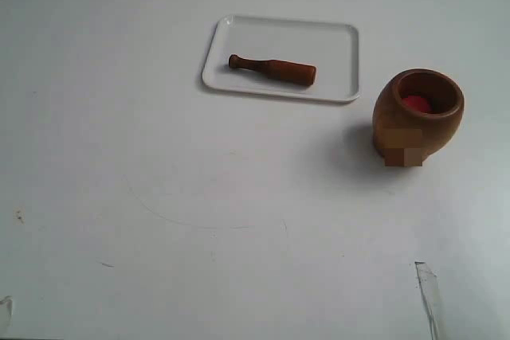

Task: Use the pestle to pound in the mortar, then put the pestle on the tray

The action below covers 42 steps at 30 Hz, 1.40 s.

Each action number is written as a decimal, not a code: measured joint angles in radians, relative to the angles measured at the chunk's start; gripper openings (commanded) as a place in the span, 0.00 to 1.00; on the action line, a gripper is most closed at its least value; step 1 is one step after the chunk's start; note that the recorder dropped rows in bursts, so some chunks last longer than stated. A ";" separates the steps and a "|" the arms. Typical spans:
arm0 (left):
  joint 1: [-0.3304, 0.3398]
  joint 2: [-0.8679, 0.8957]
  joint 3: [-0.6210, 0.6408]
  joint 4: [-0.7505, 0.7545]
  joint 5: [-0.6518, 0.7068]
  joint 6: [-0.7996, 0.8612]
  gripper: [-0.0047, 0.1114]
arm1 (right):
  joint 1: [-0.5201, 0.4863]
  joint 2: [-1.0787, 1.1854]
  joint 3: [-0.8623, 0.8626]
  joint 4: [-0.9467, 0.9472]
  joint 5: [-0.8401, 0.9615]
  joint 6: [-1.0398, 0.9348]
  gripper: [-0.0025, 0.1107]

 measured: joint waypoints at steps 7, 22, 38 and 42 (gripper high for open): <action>0.000 0.000 0.000 0.000 0.000 0.000 0.04 | 0.000 0.000 0.000 0.000 0.008 0.068 0.02; 0.000 0.000 0.000 0.000 0.000 0.000 0.04 | -0.002 0.000 0.000 -0.003 -0.006 0.090 0.02; 0.000 0.000 0.000 0.000 0.000 0.000 0.04 | -0.002 0.000 0.000 -0.003 -0.009 0.090 0.02; 0.000 0.000 0.000 0.000 0.000 0.000 0.04 | -0.002 0.000 0.000 -0.003 -0.009 0.090 0.02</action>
